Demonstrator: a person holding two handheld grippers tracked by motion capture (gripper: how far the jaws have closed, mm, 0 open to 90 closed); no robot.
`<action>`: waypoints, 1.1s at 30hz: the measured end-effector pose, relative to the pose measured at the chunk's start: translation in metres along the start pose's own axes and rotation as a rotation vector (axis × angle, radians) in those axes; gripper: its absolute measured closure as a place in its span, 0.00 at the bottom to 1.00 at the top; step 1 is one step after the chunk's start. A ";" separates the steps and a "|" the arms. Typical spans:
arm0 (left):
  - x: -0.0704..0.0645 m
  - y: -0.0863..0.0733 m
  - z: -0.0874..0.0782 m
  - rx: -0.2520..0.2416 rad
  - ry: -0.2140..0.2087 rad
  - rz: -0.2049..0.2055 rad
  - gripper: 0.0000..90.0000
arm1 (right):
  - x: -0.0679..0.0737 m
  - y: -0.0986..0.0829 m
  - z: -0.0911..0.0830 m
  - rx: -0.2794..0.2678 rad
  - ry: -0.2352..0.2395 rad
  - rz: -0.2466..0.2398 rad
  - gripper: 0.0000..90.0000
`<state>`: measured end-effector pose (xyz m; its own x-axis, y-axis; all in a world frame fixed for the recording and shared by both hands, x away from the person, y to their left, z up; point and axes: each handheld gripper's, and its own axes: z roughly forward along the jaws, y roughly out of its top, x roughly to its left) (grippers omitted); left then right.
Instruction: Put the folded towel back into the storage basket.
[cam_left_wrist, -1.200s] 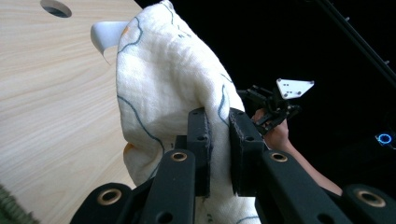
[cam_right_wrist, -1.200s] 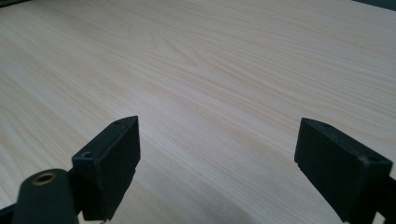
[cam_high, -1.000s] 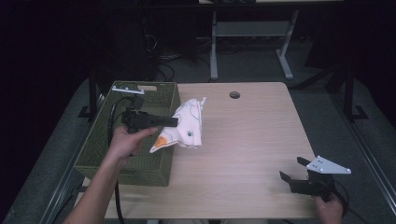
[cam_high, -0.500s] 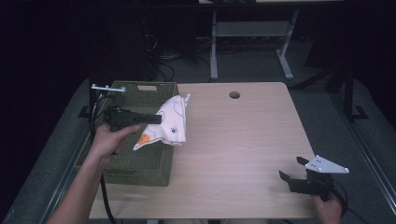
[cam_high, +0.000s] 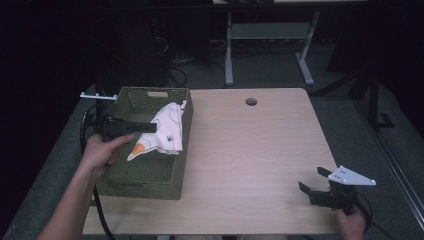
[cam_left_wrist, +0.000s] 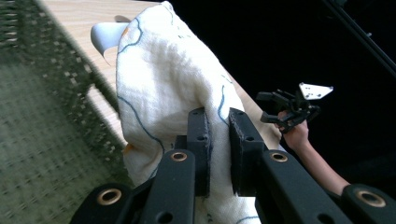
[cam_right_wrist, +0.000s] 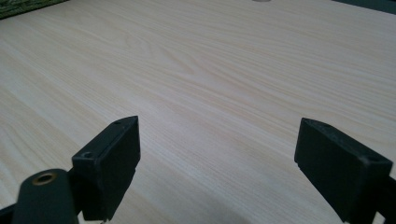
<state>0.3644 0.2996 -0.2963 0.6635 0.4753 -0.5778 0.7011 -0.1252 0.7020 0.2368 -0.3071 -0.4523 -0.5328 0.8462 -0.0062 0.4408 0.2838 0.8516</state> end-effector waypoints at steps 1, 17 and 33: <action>0.000 0.000 0.000 0.000 0.000 0.000 0.90 | 0.000 0.000 0.000 0.000 0.000 0.000 0.15; 0.025 -0.009 -0.017 0.002 0.042 -0.007 0.90 | -0.002 -0.002 0.002 0.020 0.011 0.011 0.15; 0.053 -0.009 -0.022 0.068 0.083 -0.016 0.90 | -0.005 -0.002 0.006 0.040 -0.003 0.007 0.15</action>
<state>0.3875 0.3450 -0.3246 0.6302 0.5476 -0.5504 0.7295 -0.1748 0.6613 0.2434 -0.3095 -0.4574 -0.5272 0.8498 -0.0019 0.4734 0.2955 0.8298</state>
